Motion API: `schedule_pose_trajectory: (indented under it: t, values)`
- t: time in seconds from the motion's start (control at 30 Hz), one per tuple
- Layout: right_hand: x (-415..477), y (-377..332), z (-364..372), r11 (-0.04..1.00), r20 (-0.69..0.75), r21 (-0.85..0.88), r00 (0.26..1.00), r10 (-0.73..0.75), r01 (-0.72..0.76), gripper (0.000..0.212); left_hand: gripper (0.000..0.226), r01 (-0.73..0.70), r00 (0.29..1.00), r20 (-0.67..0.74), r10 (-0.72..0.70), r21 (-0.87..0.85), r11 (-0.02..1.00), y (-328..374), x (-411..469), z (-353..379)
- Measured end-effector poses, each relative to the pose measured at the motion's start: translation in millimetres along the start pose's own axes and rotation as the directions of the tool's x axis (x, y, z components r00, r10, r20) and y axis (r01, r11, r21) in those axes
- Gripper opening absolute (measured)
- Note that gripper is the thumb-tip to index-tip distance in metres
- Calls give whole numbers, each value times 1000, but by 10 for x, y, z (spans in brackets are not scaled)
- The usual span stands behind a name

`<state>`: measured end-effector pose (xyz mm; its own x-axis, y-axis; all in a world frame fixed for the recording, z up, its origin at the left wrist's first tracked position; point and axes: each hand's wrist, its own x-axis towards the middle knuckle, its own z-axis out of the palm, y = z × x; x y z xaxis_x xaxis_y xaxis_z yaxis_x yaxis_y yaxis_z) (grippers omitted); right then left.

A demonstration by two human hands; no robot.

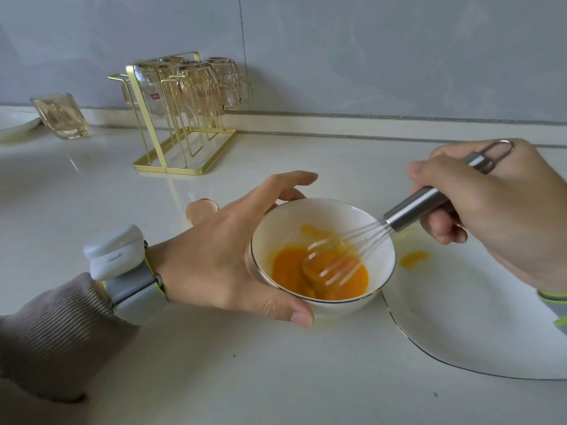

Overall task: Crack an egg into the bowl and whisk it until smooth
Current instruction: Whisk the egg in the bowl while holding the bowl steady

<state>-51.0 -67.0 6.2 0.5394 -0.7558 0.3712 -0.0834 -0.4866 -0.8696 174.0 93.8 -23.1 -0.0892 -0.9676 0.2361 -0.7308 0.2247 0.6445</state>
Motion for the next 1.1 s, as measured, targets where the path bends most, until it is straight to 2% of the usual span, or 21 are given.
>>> schedule_pose_trajectory:
  t: [0.17,0.33,0.4,0.5,0.57,0.67,0.77,0.87,1.0,1.1]
  values:
    - [27,-8,-10,998,51,57,998,25,-28,34,123,-16,1000,8,16,-15,1000,-2,5,6]
    - [-13,-72,-40,996,269,-10,959,90,-91,31,119,-19,1000,4,19,-16,1000,-7,11,14]
    - [-27,-95,-47,992,306,8,945,117,-125,31,117,-14,1000,1,14,-21,1000,-2,12,14]
    - [-10,-108,-62,986,244,111,965,95,-126,30,119,-13,1000,1,13,-13,1000,-1,5,4]
    - [10,-82,-80,993,184,89,981,61,-78,30,121,-11,1000,2,11,1,1000,-7,1,-3]
    - [4,-66,-84,998,218,34,975,47,-56,30,119,-14,1000,3,14,-11,1000,-7,8,3]
    - [-13,-85,-58,990,268,104,961,60,-91,29,118,-12,1000,-1,12,-18,1000,-1,12,12]
    - [2,-73,-60,993,219,96,975,49,-72,30,120,-12,1000,-1,12,-8,1000,-7,10,6]
    - [-5,-74,-53,983,237,146,969,71,-108,31,120,-11,1000,-1,11,-15,1000,0,-1,3]
    - [0,-63,-42,989,179,119,982,62,-84,35,120,-3,1000,-2,3,-9,1000,-2,-4,2]
